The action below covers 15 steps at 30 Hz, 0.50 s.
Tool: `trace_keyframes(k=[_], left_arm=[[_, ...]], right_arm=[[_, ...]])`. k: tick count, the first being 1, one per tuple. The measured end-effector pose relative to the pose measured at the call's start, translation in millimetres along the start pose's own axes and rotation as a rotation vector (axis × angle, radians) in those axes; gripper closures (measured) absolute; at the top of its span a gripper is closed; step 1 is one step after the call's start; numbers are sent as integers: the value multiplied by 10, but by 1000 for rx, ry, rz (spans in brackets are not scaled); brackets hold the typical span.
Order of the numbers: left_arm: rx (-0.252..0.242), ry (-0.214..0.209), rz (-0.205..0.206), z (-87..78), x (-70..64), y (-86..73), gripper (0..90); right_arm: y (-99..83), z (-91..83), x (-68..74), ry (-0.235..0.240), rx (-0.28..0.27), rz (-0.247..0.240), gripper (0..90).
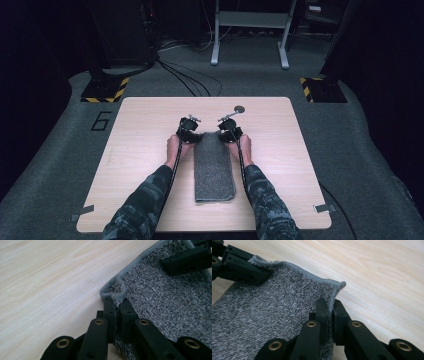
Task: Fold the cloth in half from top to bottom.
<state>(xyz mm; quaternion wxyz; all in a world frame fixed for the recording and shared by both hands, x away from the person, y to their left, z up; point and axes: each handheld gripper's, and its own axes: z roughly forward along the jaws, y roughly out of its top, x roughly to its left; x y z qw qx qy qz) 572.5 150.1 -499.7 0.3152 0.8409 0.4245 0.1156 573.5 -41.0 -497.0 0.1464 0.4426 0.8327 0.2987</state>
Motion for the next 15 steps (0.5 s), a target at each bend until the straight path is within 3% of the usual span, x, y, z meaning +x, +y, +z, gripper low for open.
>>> trace_keyframes(k=[15], left_arm=[[-103,37,41,-265,18,175,854]], right_arm=[[153,-322,20,-24,-108,-31,866]])
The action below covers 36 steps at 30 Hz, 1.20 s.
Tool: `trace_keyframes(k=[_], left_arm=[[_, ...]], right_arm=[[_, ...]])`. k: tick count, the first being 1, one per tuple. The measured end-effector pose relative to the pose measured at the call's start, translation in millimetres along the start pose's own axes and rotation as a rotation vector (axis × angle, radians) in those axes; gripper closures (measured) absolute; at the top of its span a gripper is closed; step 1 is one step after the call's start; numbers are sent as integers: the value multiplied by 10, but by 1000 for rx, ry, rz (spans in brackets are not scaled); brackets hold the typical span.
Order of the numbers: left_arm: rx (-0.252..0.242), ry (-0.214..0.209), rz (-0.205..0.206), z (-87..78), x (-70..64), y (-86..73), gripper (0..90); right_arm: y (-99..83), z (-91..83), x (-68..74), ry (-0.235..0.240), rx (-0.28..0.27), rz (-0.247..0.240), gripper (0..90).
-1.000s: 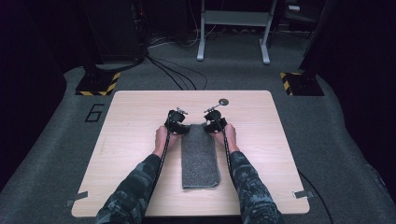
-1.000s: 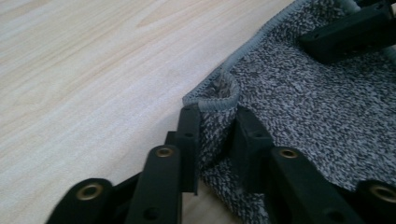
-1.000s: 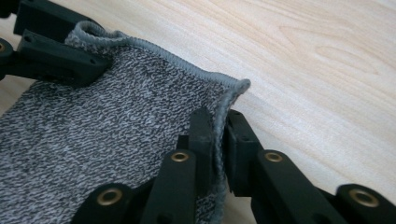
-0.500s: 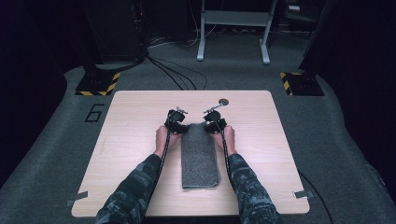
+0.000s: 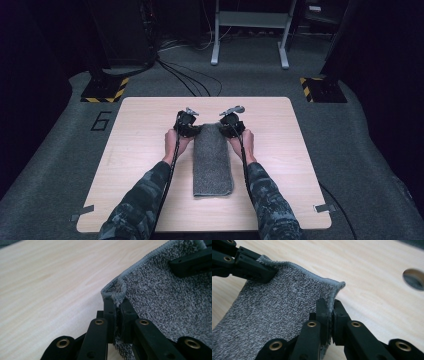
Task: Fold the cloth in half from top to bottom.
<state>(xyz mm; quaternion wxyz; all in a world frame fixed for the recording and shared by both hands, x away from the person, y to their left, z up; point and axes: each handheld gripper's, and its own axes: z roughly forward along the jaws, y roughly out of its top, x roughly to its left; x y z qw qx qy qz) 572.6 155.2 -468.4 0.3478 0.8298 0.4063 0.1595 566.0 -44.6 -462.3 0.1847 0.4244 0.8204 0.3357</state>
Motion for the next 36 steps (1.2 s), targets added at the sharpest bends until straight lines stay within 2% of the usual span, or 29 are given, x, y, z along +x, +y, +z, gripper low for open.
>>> trace_keyframes(k=[1,3,8,13,17,20,21,22,23,25,26,27,29,31,32,36], left_arm=[[-12,13,14,-31,-3,32,854],[-13,11,23,-43,2,44,854],[-43,28,34,-114,7,80,853],[-92,33,42,-179,-9,107,853],[-127,39,50,-252,-33,125,852],[-146,49,73,-319,-55,154,852],[-165,58,76,-342,-65,167,852],[-172,58,79,-358,-62,176,852],[-182,60,78,-379,-63,187,852],[-200,72,85,-424,-65,209,851],[-204,72,92,-453,-68,218,851],[-209,74,96,-478,-75,223,850],[-221,71,103,-529,-94,216,850],[-233,66,107,-575,-115,198,849],[-235,64,113,-597,-128,189,848],[-254,58,137,-647,-203,142,847]], right_arm=[[16,-16,0,-4,-10,-6,866],[29,-37,1,-5,-15,-7,866],[99,-133,12,-11,-54,-30,866],[133,-210,18,-19,-91,-47,866],[140,-296,22,-25,-117,-36,866],[156,-364,24,-30,-145,-48,867],[159,-390,11,-29,-149,-73,866],[172,-416,23,-32,-161,-61,866],[179,-431,11,-32,-169,-81,866],[197,-473,18,-30,-182,-79,866],[202,-497,29,-30,-196,-76,866],[211,-549,46,-32,-206,-100,866],[205,-577,67,-31,-215,-94,866],[194,-630,71,-27,-232,-121,866],[179,-653,84,-26,-235,-109,866],[104,-711,93,-20,-246,-121,865]])
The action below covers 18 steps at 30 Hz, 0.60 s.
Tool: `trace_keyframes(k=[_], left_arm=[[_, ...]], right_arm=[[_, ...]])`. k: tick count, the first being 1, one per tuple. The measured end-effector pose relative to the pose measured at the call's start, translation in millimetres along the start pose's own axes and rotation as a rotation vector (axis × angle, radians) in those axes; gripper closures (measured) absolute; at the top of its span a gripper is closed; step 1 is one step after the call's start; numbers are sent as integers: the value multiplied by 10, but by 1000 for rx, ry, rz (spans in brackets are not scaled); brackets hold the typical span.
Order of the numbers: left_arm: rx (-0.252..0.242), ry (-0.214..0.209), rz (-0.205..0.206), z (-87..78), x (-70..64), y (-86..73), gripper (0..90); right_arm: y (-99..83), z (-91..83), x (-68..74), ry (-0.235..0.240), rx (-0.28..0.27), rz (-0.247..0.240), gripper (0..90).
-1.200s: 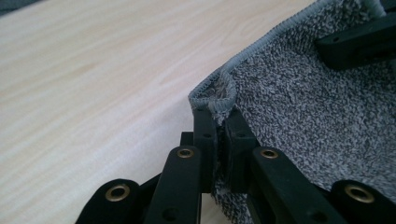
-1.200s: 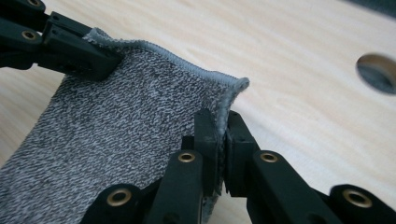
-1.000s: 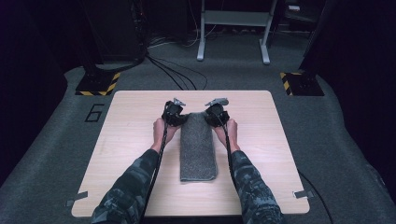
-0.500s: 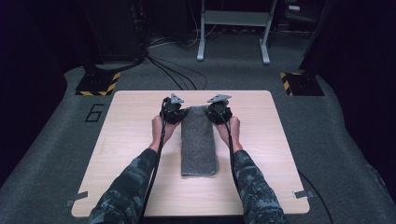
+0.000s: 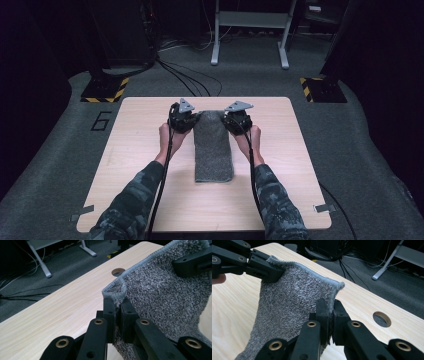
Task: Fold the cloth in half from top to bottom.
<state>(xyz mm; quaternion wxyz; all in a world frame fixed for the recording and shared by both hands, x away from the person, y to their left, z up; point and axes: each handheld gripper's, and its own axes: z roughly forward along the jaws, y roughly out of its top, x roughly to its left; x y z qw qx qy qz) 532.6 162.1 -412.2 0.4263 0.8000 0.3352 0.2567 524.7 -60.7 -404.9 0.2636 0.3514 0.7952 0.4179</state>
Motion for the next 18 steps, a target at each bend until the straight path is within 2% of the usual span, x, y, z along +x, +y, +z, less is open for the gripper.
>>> trace_keyframes(k=[3,12,14,18], left_arm=[[2,-8,20,-27,-40,-15,845],[-20,-19,26,-40,-128,-42,842],[-15,-25,38,-63,-161,-64,840],[-8,-47,53,-97,-254,-151,838]], right_arm=[[-66,-38,13,2,-10,-8,864],[-185,-95,3,-1,-52,-47,863],[-211,-123,23,1,-44,-35,862],[-287,-170,58,9,-35,-65,860]])
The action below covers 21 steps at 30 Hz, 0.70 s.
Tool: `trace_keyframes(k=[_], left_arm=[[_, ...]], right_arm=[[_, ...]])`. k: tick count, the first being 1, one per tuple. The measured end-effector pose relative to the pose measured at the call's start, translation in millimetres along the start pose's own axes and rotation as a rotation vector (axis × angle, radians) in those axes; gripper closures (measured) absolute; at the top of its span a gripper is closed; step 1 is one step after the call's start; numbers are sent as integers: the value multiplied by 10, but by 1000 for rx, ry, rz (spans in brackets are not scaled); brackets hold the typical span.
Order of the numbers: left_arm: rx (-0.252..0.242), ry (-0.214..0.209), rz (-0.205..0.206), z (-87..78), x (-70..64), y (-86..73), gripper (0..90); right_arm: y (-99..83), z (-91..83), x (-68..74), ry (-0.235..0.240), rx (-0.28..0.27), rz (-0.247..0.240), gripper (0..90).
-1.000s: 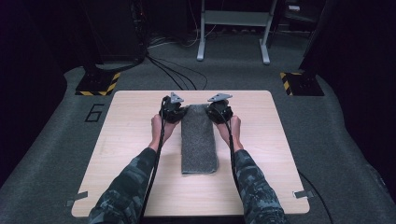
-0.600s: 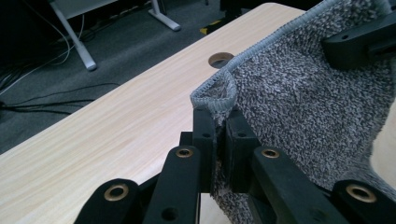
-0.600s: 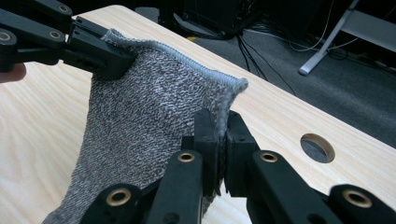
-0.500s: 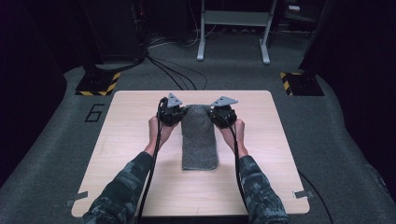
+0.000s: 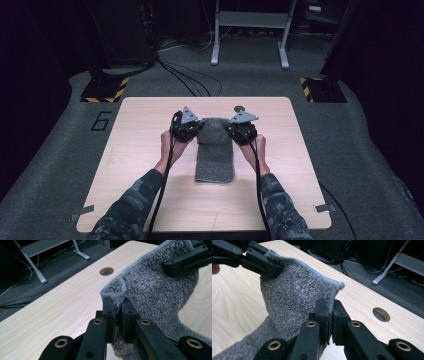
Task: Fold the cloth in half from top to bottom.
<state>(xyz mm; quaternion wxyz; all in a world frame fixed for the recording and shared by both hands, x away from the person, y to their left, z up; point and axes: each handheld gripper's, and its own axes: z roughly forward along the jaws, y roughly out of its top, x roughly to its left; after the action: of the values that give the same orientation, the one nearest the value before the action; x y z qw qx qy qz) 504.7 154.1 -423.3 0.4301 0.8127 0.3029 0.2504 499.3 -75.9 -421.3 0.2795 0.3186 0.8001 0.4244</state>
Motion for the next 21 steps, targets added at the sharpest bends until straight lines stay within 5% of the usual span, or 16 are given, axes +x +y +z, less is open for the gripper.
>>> trace_keyframes(k=[21], left_arm=[[86,-66,26,17,-370,-379,825]], right_arm=[[-494,-167,241,53,56,-8,846]])
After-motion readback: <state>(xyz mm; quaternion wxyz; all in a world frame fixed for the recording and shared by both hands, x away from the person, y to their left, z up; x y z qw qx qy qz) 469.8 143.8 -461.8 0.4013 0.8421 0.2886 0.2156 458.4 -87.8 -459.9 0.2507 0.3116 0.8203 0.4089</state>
